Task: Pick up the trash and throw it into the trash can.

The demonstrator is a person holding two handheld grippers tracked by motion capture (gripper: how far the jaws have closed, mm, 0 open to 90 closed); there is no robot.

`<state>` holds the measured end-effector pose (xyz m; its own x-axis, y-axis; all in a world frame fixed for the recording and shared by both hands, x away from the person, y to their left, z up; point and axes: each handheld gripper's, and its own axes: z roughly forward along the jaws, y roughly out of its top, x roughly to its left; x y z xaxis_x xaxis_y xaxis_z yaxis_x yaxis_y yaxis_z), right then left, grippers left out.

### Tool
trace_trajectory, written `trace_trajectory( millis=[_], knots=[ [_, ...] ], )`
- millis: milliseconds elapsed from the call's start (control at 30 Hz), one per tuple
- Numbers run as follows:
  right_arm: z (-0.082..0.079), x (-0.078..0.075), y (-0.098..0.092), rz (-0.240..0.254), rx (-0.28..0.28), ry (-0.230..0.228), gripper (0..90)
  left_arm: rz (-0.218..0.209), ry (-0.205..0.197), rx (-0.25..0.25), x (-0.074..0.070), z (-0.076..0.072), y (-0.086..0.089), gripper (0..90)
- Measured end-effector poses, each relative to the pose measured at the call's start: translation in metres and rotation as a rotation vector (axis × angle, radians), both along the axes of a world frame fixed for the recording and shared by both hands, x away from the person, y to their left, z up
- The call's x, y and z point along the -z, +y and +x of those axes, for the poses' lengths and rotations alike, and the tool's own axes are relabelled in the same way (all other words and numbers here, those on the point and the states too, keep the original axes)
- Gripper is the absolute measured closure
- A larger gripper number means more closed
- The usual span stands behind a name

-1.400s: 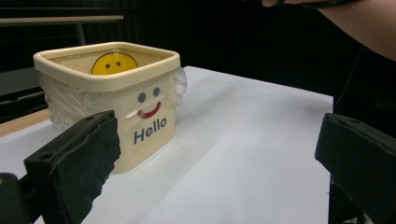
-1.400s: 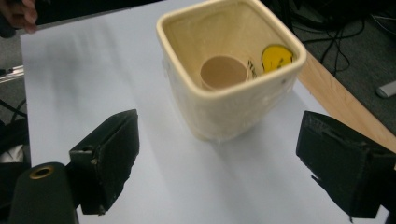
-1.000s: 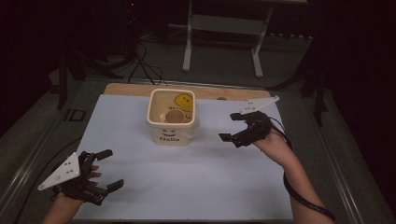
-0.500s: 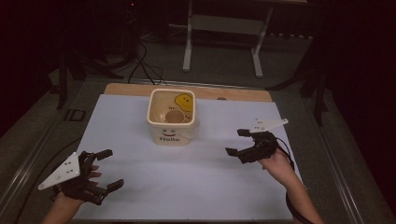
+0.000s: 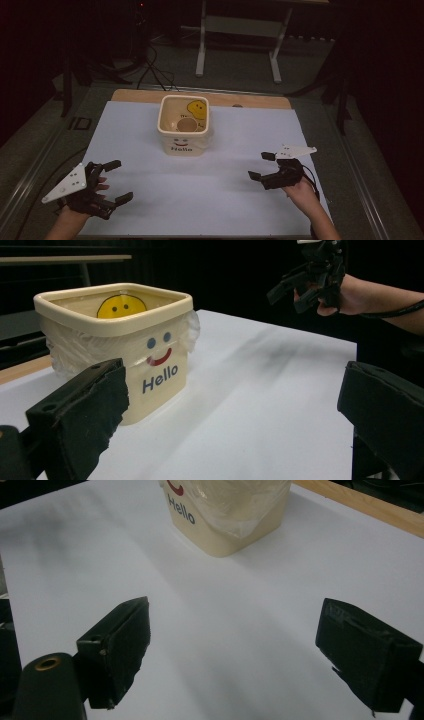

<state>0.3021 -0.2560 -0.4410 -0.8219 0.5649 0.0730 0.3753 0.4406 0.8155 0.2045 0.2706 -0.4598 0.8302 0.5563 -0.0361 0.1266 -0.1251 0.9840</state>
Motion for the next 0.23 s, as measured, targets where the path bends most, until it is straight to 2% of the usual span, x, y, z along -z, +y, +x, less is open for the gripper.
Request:
trace_trajectory(
  millis=[233],
  knots=[
    [0.0004, 0.0085, 0.0009, 0.0, -0.01, 0.005, 14.3, 0.0, 0.0, -0.001, -0.0002, 0.0005, -0.0003, 0.8]
  ],
)
